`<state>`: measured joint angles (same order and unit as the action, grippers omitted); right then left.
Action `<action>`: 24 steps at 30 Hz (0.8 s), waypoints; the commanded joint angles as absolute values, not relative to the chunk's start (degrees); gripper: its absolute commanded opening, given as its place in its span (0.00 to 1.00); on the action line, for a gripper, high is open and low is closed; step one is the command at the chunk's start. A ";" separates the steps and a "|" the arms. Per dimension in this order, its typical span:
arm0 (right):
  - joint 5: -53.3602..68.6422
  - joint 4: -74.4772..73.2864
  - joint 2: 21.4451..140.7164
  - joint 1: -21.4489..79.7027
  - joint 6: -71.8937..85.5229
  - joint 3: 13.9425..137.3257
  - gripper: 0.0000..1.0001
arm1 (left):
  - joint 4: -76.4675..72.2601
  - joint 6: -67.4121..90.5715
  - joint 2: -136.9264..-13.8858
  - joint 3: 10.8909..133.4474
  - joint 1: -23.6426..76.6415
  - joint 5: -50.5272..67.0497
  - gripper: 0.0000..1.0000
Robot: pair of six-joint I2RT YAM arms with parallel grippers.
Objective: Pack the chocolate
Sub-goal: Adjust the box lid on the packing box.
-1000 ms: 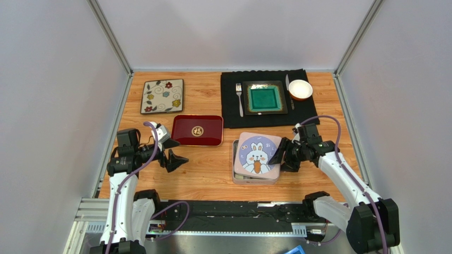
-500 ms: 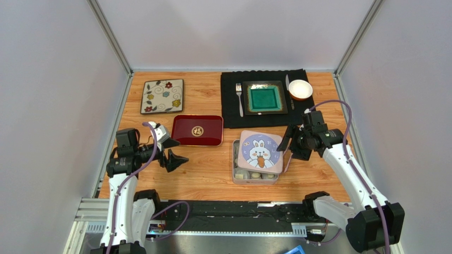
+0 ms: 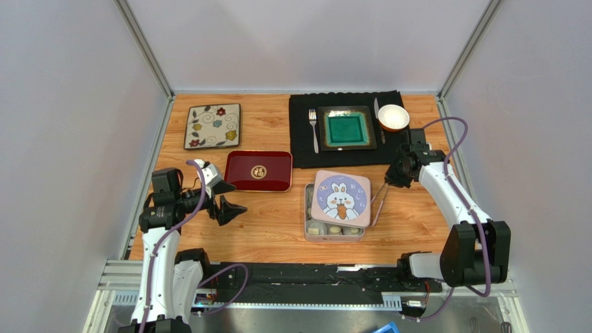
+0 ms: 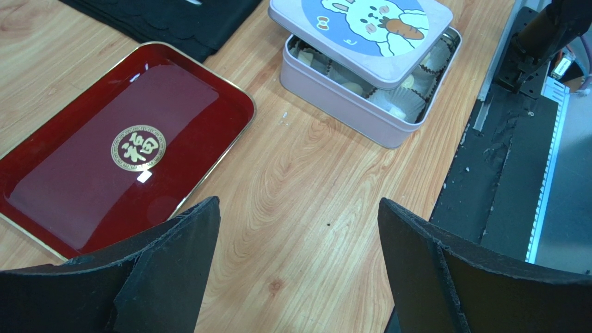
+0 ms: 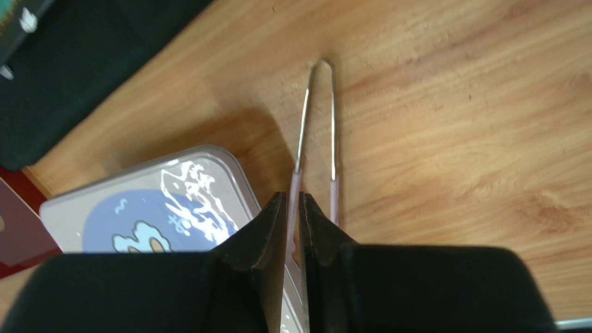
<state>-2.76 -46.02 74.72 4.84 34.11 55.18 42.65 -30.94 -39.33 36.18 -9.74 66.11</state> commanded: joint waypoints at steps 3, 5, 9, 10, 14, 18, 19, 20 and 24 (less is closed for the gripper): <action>-3.78 -36.93 81.28 4.39 37.00 58.80 0.27 | 42.19 -31.03 -38.94 38.41 -9.76 67.77 0.91; -2.73 -35.95 83.75 4.31 37.35 59.67 0.32 | 42.10 -31.11 -38.76 38.50 -9.84 67.41 0.91; -0.88 -33.93 87.89 4.39 38.14 60.47 0.38 | 43.24 -31.81 -38.67 39.37 -9.76 66.62 0.91; 1.04 -33.58 88.33 4.57 38.67 60.29 0.38 | 43.16 -31.82 -38.58 39.55 -9.84 66.36 0.91; 1.40 -32.26 88.42 5.54 39.98 59.33 0.40 | 42.72 -31.20 -38.58 39.55 -9.76 66.53 0.91; 1.23 -31.29 89.12 7.38 41.13 59.85 0.43 | 42.28 -30.50 -38.32 39.38 -9.84 66.62 0.91; 1.06 -31.38 89.56 8.34 41.31 60.46 0.43 | 42.19 -30.41 -38.32 39.46 -9.76 66.62 0.91; 0.71 -31.64 90.69 8.78 41.40 60.90 0.44 | 42.19 -30.58 -38.32 39.55 -9.76 66.36 0.91; 0.53 -31.73 92.81 11.16 42.36 61.70 0.44 | 43.06 -31.20 -37.97 39.90 -9.76 65.74 0.92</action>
<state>0.75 -33.61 90.85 9.15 40.49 59.18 42.96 -30.87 -38.65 37.50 -9.74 65.47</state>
